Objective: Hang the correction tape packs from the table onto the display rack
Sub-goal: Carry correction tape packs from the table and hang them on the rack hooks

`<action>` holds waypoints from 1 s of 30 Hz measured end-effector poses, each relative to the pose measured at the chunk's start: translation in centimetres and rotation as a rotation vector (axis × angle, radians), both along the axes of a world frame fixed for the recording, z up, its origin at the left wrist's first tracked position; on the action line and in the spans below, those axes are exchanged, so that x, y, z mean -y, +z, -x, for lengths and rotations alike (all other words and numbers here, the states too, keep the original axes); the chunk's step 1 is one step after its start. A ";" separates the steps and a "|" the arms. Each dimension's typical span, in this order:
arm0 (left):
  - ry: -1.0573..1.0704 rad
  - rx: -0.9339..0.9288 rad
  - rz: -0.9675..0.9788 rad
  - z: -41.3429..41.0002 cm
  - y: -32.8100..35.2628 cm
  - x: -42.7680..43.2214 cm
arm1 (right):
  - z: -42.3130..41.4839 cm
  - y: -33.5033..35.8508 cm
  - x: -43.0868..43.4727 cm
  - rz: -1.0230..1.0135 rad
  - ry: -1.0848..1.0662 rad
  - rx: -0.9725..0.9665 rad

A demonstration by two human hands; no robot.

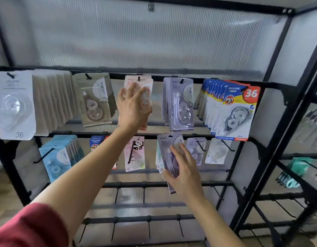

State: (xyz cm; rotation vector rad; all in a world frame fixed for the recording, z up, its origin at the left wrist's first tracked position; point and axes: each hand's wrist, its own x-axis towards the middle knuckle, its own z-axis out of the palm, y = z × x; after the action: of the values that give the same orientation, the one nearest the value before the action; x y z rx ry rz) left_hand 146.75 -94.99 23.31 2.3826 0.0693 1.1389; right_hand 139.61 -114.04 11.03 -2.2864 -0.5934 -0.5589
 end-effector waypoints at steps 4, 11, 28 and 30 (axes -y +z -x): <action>0.008 -0.058 -0.023 -1.3 0.2 -0.4 | -0.1 -0.2 0.2 0.012 -0.009 -0.009; 0.048 -0.176 -0.105 -4.2 1.3 -0.9 | -0.6 -0.6 0.8 0.029 -0.035 -0.009; -0.057 -0.229 -0.128 -2.8 -2.9 -0.5 | 0.0 -1.3 1.9 0.068 -0.060 -0.048; -0.097 -0.263 -0.125 -1.7 -4.3 0.0 | 0.5 -1.7 1.9 0.051 -0.072 -0.054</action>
State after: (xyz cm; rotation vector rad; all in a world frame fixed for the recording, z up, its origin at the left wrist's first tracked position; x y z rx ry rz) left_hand 148.42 -94.99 19.02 2.6043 -0.0296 0.8025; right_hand 139.09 -115.97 9.30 -2.3713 -0.5064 -0.5199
